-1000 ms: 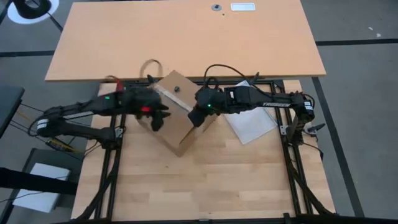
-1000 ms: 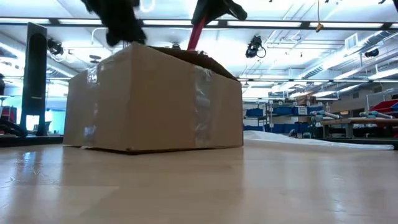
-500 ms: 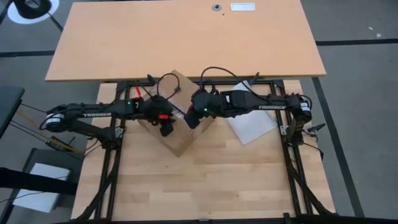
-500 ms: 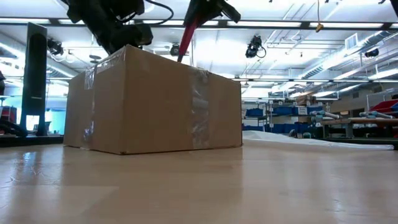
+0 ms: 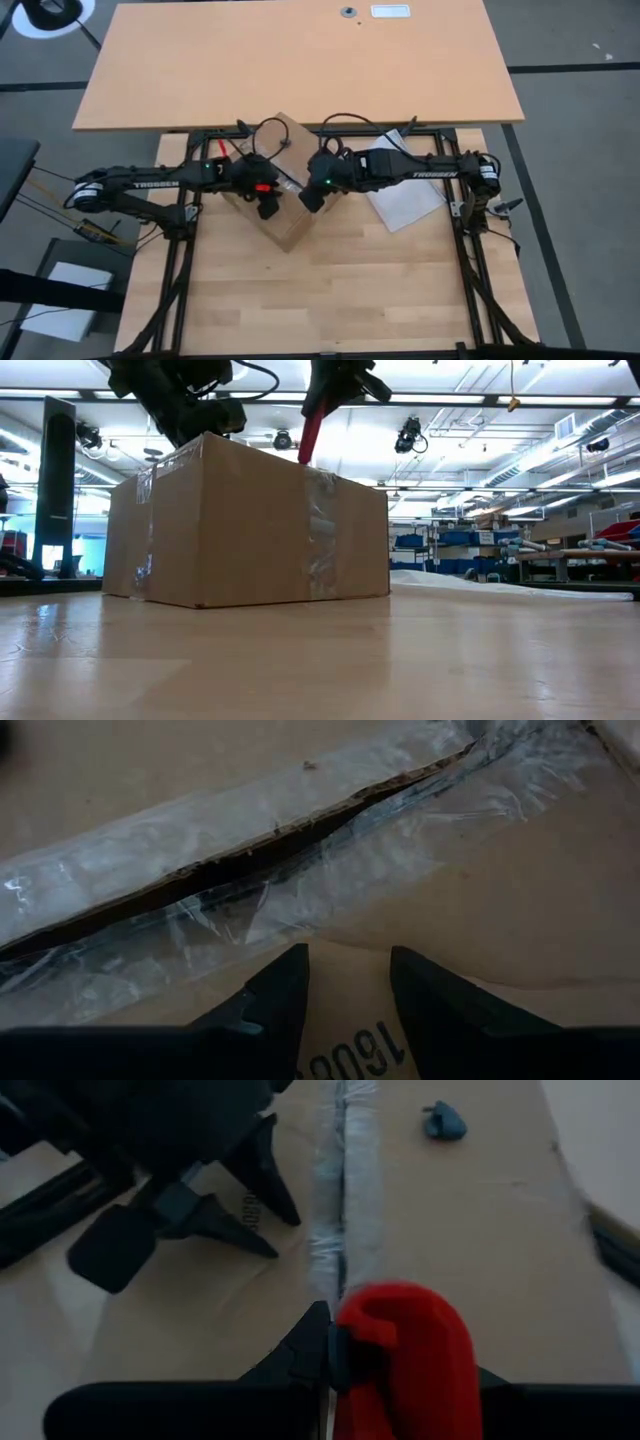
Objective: Unpack boxes
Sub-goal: Open the cardboard box using the cutter
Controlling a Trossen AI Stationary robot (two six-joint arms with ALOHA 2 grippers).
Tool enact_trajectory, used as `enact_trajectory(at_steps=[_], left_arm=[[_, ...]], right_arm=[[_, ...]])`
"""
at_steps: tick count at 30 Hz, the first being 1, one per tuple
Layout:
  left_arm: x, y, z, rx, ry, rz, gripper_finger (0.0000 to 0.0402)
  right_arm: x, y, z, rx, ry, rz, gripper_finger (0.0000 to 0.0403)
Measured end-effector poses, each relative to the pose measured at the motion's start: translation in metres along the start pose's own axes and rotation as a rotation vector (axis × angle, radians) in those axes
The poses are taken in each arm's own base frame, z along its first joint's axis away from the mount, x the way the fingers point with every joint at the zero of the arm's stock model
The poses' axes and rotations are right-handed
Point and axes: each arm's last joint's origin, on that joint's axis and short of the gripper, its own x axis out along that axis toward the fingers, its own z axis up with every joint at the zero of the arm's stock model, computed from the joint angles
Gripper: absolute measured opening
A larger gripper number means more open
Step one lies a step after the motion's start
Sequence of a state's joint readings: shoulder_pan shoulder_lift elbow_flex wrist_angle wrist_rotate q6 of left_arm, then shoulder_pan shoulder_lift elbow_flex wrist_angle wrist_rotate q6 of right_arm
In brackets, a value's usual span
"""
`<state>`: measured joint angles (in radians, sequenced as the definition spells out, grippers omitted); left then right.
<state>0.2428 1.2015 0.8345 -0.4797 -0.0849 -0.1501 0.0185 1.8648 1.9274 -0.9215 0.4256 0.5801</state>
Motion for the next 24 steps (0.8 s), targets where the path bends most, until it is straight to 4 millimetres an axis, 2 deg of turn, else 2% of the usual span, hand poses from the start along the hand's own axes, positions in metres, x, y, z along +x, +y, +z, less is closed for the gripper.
enact_trajectory(at_steps=[13,17,24], left_arm=[[0.000,0.000,0.001,-0.012,-0.013,0.001,0.0156],[0.001,0.000,0.001,-0.013,-0.012,0.002,0.0156],[0.001,0.000,0.001,-0.013,-0.014,0.008,0.0156]], right_arm=[[-0.001,0.004,0.000,-0.027,-0.003,0.033,0.0058],[0.008,0.004,-0.008,-0.050,0.041,0.014,0.0058],[0.011,0.007,-0.013,-0.075,0.072,0.013,0.0058]])
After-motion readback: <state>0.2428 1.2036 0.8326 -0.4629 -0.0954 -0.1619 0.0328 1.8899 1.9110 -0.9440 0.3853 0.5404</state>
